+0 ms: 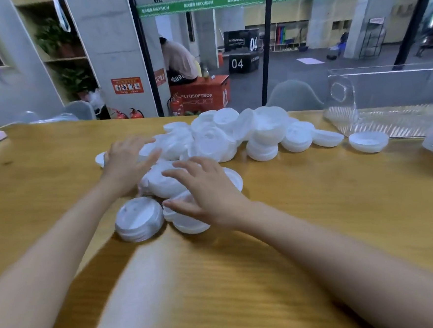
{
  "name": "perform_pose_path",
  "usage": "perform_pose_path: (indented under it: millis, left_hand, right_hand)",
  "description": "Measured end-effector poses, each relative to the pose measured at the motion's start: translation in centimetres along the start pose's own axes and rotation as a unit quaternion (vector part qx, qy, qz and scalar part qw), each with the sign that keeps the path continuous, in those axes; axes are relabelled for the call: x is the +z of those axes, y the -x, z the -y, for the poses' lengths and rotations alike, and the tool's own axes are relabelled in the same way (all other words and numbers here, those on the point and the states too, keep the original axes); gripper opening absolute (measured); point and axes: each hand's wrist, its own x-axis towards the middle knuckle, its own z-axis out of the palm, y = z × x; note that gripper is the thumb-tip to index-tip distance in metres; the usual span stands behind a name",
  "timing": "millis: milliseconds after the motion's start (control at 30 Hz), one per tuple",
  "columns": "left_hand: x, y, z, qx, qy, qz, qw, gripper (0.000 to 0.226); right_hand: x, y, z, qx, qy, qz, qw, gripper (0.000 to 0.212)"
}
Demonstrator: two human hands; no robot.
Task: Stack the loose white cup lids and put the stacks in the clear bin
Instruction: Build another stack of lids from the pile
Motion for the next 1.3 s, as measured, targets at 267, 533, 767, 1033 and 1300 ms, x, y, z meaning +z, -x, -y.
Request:
perform_pose_path:
  millis: [267,533,767,1033,1300]
  left_hand:
    - [3.6,-0.9,2.1,-0.003,0.112,0.087,0.99,0.083]
    - [5.2,1.4,-4.3,0.004,0.109,0.067,0.992,0.089]
    - [8.8,3.1,-14.0,0.03,0.082,0.1,0.991,0.076]
    - [13.2,3.7,-26.3,0.075,0.098,0.144,0.982,0.042]
    - [13.3,1.4,-30.6,0.115,0.155,0.201,0.96,0.052]
  right_hand:
    - [1.0,-1.6,-1.2,-0.031,-0.012,0.104,0.994,0.06]
    - [-2.3,3.5,-4.9,-0.052,0.019,0.093,0.994,0.068]
    - [-7.3,11.0,-9.8,0.002,0.043,0.077,0.996,0.061]
    - [-12.9,18.5,-16.0,0.098,0.1,0.023,0.99,0.06]
    - [-15.7,20.4,-18.1,0.162,0.101,-0.018,0.981,0.065]
